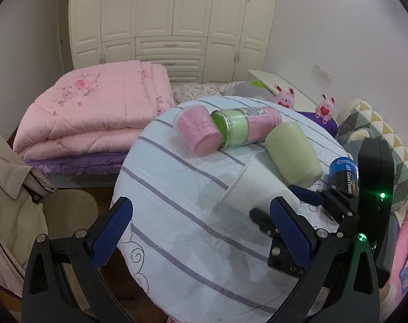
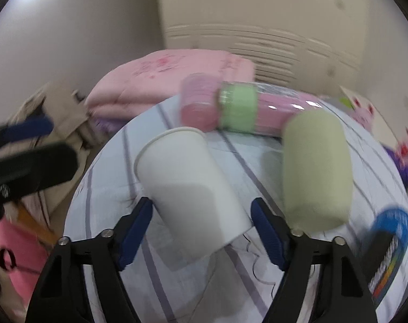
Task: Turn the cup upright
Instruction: 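Push the white paper cup with the right gripper to tip it upright, then close the left gripper around the upright white paper cup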
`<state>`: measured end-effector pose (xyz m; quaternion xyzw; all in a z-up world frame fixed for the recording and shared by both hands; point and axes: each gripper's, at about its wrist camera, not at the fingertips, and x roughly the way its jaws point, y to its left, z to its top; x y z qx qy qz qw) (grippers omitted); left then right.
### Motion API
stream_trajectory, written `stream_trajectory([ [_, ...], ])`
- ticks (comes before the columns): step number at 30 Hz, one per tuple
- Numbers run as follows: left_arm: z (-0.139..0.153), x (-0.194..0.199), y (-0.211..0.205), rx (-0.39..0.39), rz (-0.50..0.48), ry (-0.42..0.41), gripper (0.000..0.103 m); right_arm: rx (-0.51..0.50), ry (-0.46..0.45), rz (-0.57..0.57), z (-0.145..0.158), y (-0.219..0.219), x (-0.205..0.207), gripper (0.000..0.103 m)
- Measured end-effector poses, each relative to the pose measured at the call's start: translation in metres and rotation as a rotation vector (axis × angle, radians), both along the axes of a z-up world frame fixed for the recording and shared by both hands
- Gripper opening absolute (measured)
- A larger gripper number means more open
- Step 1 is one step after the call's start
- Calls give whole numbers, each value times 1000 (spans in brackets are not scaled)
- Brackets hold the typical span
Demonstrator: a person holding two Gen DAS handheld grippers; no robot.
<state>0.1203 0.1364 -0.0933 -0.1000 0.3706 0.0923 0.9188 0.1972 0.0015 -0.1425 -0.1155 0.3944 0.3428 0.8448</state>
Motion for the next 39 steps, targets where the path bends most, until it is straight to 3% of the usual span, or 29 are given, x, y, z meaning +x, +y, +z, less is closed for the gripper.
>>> stream_trajectory([
  [6, 0, 1, -3, -13, -7, 14, 103, 100, 105, -263, -6, -27, 0, 59],
  [9, -1, 1, -6, -22, -14, 17, 103, 126, 143, -300, -9, -29, -4, 59],
  [15, 1, 5, -13, -15, -28, 33, 103, 183, 180, -304, -10, -38, -20, 60],
  [16, 1, 8, -14, -18, -28, 35, 103, 187, 176, -304, -9, -39, -20, 64],
  [17, 1, 10, -15, -21, -30, 39, 103, 183, 173, -313, -8, -40, -21, 78],
  [18, 0, 12, -17, -24, -34, 46, 103, 187, 168, -320, -6, -42, -22, 83],
  [31, -26, 73, -51, -101, -10, 221, 103, 81, 58, -310, 1, -74, -43, 83],
  [39, -44, 110, -62, -108, 33, 327, 103, 40, 15, -304, -8, -79, -33, 83],
])
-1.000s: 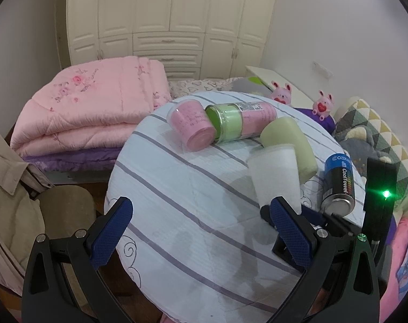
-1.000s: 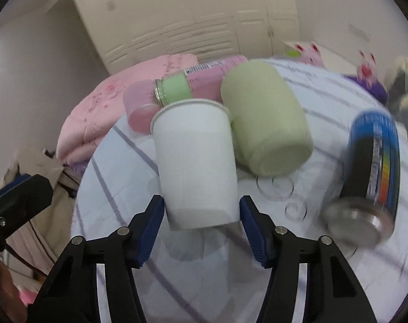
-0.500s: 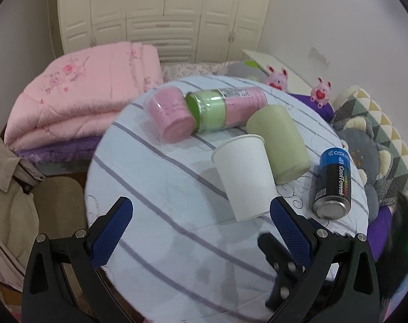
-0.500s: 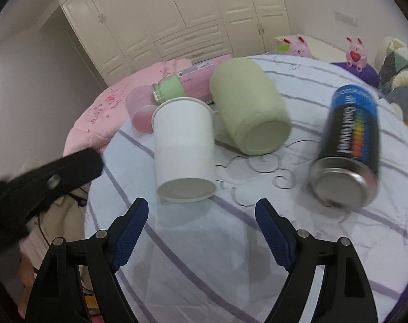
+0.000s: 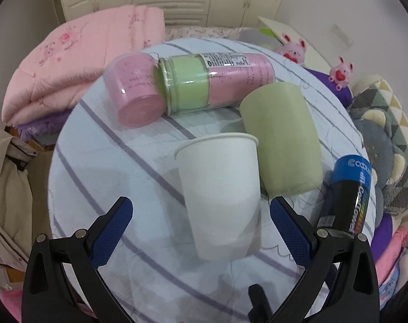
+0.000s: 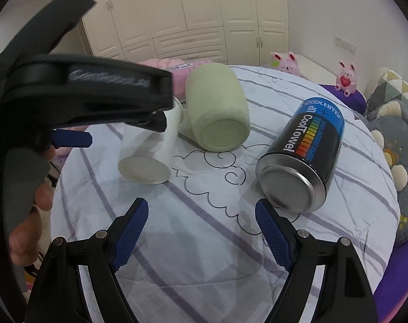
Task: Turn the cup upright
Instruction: 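Close the left gripper around the upright white paper cup, then lower the white cup onto the table and open the left gripper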
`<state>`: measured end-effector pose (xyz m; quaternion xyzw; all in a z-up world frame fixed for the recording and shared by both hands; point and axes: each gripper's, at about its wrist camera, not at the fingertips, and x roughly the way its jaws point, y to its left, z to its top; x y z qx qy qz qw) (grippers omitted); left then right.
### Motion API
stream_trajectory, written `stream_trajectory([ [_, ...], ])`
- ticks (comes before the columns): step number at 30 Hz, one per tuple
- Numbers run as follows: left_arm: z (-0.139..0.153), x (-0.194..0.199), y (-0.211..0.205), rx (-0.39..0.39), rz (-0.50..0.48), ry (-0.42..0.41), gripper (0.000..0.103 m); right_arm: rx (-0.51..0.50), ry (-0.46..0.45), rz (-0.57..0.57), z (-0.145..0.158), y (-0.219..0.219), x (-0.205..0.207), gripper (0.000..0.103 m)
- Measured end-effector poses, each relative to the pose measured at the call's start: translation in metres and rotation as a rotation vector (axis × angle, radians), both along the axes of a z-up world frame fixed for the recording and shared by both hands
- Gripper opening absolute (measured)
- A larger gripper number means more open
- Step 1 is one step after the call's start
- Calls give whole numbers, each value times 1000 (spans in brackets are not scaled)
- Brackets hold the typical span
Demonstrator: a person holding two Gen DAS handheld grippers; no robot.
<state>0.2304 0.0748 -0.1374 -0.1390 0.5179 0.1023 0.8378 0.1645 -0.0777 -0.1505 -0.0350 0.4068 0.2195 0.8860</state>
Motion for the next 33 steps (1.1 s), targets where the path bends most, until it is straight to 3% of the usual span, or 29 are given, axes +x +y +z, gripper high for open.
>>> stream_trajectory([
  [9, -19, 27, -5, 8, 18, 87, 103, 45, 40, -21, -9, -10, 15, 83],
  [10, -20, 29, -6, 10, 18, 90, 100, 54, 42, -19, -9, -11, 15, 83],
  [13, -20, 31, -5, 9, 12, 82, 70, 54, 43, -13, -10, -10, 14, 83],
  [14, -21, 31, -5, 3, 1, 86, 68, 55, 44, -13, -11, -10, 14, 83],
  [17, -12, 23, -5, -5, -17, 30, 68, 56, 47, -13, -10, -10, 12, 83],
  [25, 24, -9, -14, 74, -127, -198, 68, 61, 30, -16, -6, -13, 9, 83],
  [33, 17, -27, -16, 39, -183, -181, 68, 63, 36, -35, -6, -17, 2, 83],
])
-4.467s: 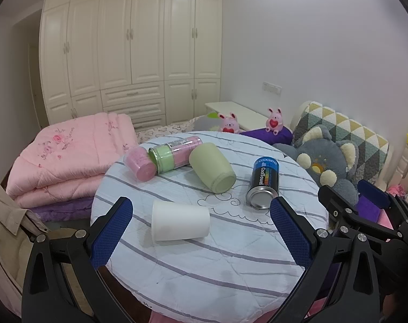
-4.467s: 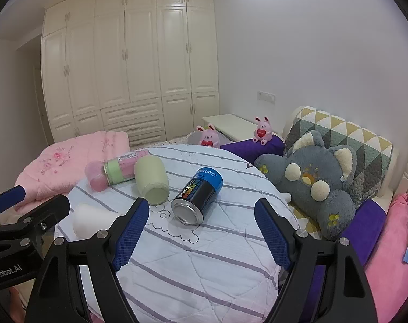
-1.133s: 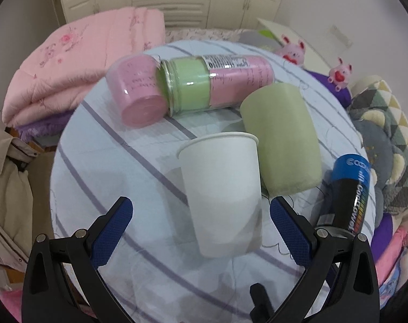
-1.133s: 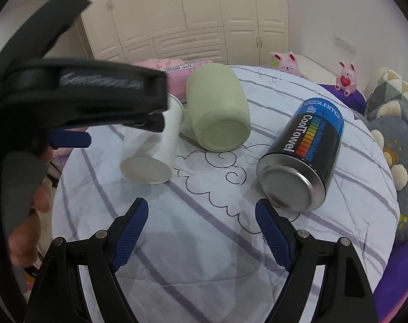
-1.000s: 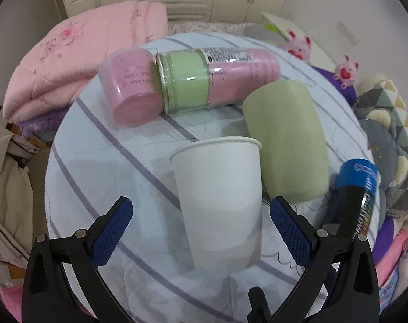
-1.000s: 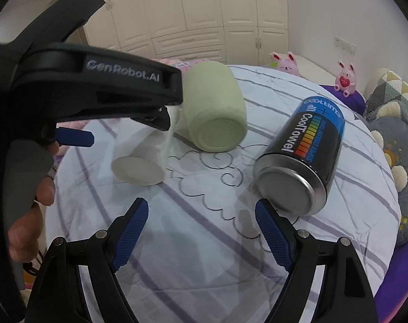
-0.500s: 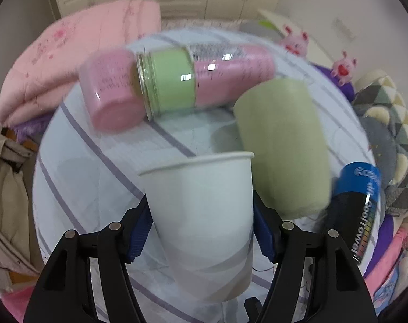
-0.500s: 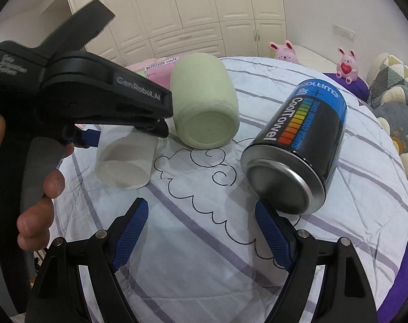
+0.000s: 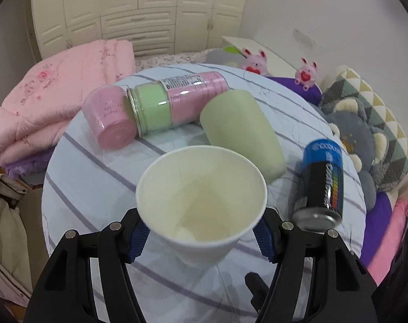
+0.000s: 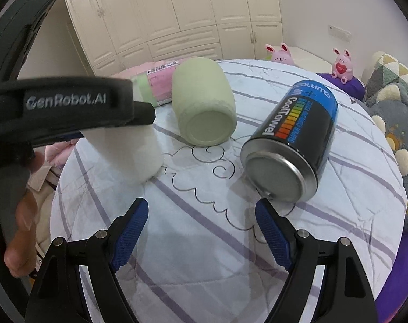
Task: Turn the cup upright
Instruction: 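Lower the white cup onto the table and open the left gripper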
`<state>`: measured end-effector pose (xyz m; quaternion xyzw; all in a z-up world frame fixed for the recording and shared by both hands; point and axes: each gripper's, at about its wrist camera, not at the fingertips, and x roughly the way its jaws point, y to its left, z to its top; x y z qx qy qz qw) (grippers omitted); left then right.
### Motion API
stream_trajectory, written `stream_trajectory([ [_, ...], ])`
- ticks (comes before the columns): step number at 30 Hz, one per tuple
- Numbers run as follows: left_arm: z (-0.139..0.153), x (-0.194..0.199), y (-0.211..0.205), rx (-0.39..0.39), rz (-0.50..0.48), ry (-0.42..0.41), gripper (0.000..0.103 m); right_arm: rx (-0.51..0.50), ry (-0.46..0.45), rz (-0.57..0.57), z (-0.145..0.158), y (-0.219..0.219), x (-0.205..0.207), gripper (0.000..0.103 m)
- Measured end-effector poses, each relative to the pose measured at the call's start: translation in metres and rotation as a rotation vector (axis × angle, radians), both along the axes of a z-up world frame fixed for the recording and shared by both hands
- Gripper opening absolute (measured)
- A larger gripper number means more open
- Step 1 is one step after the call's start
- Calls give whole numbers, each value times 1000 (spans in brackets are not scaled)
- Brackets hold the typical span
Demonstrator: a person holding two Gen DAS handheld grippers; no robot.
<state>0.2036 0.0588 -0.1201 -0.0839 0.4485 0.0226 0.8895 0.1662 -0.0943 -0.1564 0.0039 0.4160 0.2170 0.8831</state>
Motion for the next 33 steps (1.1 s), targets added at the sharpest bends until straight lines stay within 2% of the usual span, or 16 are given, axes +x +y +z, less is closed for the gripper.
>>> stream_trajectory([
  [5, 7, -18, -7, 17, -36, -36, 68, -3, -5, -4, 3, 0, -7, 83],
  [18, -10, -42, -20, 25, -79, -15, 68, -31, -13, -23, 4, -3, -20, 83],
  [22, -13, -46, -23, 30, -88, -9, 79, -37, -20, -31, 6, -4, -24, 83],
  [25, -14, -50, -25, 29, -90, -5, 93, -42, -24, -35, 7, -5, -27, 83],
  [33, -3, -68, -22, 29, -98, -41, 100, -60, -49, -47, 16, -5, -39, 83],
])
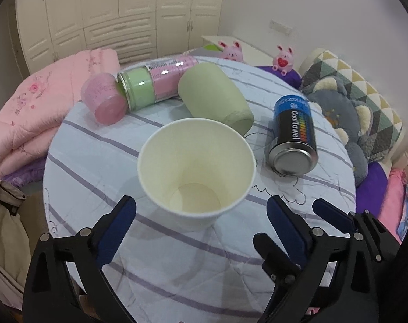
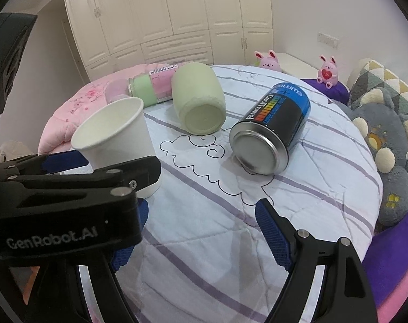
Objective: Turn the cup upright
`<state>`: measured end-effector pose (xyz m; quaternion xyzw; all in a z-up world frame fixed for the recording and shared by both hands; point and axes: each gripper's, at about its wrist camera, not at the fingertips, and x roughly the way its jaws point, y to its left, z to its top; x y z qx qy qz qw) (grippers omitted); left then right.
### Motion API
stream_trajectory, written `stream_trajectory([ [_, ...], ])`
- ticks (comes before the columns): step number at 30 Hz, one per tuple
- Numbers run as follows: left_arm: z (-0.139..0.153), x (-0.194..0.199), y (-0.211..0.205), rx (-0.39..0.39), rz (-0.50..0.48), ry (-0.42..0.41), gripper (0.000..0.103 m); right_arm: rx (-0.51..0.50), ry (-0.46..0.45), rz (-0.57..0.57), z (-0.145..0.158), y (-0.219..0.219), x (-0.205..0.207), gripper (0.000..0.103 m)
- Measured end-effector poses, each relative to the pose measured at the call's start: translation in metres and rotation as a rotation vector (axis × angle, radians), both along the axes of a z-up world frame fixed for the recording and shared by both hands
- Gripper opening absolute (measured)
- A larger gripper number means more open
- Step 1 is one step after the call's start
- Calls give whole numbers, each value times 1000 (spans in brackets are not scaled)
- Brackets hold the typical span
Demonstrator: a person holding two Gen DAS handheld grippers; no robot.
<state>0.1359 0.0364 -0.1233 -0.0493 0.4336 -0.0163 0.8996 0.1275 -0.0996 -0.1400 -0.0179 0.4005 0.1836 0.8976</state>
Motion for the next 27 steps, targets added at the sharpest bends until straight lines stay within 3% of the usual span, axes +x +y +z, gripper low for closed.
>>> stream_trajectory([
  [8, 31, -36, 12, -28, 3, -111, 102, -12, -43, -10, 20, -2, -17, 83],
  [16, 72, -78, 16, 63, 20, -284, 103, -53, -121, -120, 50, -15, -38, 83],
  [27, 99, -114, 18, 32, -9, -364, 103, 0, -315, -266, 106, -40, -80, 83],
])
